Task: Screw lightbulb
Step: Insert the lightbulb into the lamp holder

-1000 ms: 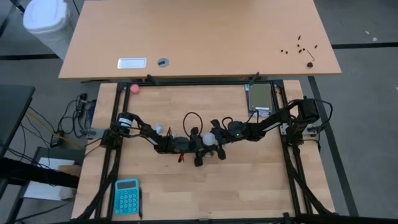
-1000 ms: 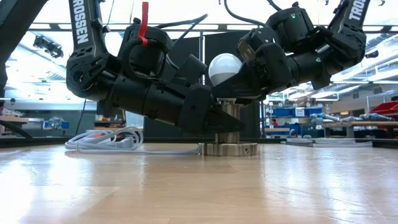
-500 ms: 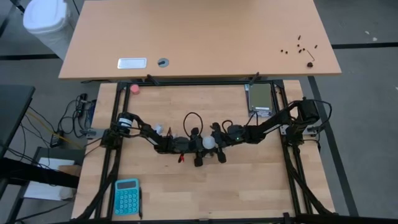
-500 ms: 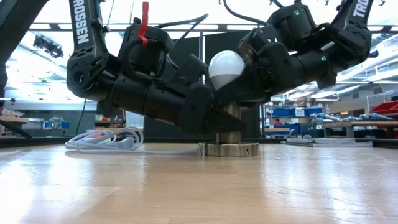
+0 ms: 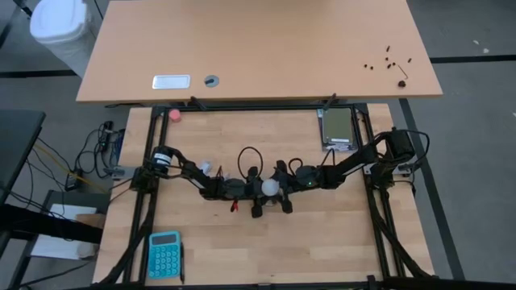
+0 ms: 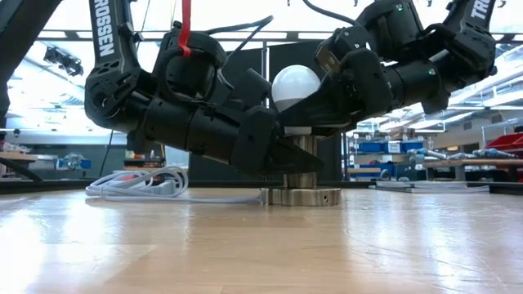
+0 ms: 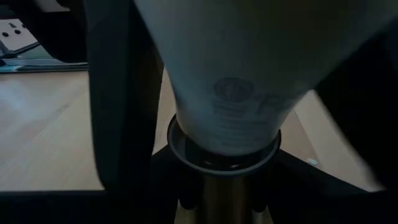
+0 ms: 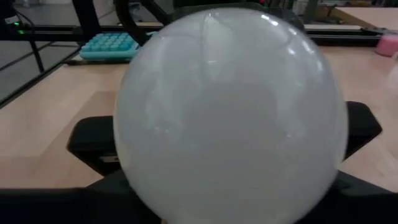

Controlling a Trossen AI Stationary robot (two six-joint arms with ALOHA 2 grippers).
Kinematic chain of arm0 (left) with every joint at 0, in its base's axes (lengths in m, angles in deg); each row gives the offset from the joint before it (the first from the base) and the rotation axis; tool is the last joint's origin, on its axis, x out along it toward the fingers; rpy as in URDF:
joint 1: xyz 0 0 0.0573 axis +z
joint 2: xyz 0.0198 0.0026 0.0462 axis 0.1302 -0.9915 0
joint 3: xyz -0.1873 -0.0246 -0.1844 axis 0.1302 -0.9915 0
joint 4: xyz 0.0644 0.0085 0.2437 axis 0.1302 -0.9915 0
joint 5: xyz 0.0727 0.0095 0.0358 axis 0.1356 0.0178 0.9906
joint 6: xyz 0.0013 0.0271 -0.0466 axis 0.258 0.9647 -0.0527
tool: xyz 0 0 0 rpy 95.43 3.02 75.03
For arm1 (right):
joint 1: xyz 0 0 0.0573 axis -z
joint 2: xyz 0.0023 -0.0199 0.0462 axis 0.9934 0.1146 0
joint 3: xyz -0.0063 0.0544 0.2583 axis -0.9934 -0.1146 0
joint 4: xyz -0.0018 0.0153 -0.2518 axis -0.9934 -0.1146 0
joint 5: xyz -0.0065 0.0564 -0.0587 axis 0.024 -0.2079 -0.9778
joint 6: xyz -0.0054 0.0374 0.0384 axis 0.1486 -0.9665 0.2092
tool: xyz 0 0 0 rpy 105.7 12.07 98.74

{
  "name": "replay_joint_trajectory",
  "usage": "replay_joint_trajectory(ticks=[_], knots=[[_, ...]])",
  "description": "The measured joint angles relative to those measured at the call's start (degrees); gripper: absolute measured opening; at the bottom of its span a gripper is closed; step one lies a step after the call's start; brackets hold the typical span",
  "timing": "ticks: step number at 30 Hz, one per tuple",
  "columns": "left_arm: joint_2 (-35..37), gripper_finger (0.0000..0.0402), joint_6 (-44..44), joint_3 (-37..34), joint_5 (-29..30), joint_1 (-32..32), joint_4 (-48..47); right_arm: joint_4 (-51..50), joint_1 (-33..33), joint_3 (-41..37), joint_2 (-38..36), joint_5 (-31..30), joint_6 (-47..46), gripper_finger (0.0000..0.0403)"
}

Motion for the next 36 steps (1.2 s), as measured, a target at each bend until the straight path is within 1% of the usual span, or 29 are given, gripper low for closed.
replay_joint_trajectory(ticks=[5,9,16,22,27,33,36], knots=[[0.0,0.0191,-0.2,0.0,0.1,0.0,0.0,-0.7,0.0,0.0,-0.7,1.1,0.0,0.0304],[0.0,0.0191,-0.3,0.0,0.0,0.0,0.0,-3.4,0.1,0.0,-2.2,0.5,0.1,0.0322],[0.0,0.0191,-0.3,0.0,0.0,0.0,0.0,-8.9,0.1,0.0,-5.7,0.5,0.7,0.0325],[0.0,0.0191,-0.3,0.0,-0.1,0.1,0.0,-12.7,0.1,-0.2,-6.8,0.4,0.6,0.0325],[0.0,0.0191,-0.3,0.0,-0.1,0.0,-0.1,-11.5,0.1,-2.1,-6.8,0.0,0.3,0.0325],[0.0,0.0191,-0.3,0.0,-0.1,0.0,-0.1,-3.2,0.1,-5.3,-6.8,-0.1,0.4,0.0325],[0.0,0.0191,-0.2,0.0,-0.1,0.0,-0.1,-1.7,0.1,-5.5,-6.8,0.4,0.8,0.0325]])
